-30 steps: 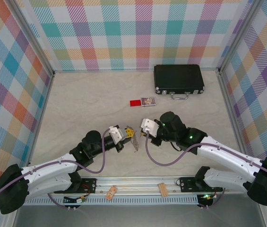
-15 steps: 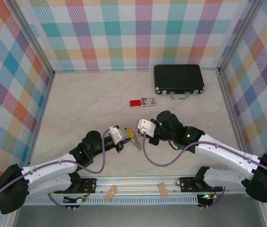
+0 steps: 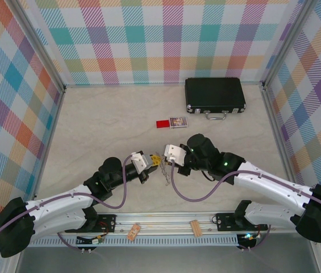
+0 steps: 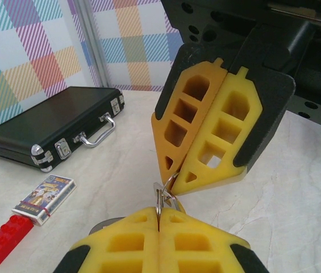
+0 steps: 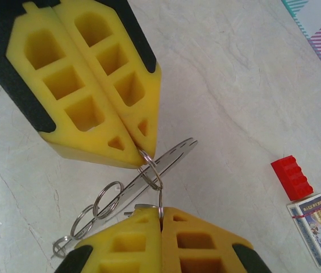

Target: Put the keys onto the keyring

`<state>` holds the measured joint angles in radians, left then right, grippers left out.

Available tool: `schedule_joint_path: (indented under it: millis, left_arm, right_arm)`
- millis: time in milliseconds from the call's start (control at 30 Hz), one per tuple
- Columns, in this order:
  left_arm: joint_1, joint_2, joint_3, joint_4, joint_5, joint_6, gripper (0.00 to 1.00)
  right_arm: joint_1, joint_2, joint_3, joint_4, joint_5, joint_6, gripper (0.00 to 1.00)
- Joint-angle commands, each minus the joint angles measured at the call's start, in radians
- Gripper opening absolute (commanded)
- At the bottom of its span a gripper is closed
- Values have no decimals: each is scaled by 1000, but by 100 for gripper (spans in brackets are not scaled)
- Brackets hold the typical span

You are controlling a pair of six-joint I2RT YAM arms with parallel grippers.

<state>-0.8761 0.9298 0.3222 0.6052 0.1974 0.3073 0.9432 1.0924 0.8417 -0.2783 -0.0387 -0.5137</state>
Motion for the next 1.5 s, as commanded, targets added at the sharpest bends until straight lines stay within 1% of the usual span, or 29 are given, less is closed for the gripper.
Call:
schedule_joint_path:
  millis: [0, 533, 1133, 1467]
  left_arm:
    - [-12, -10, -6, 41, -1, 1, 0]
    - [-12, -1, 0, 32, 6, 0, 0]
    - [-12, -2, 2, 24, 7, 0, 0]
    - [-12, -8, 0, 26, 0, -2, 0]
  right_arm:
    - [12, 4, 27, 17, -10, -14, 0]
    - [45, 14, 31, 24, 10, -23, 0]
    - [46, -28, 13, 53, 48, -10, 0]
    - [46, -24, -4, 49, 72, -7, 0]
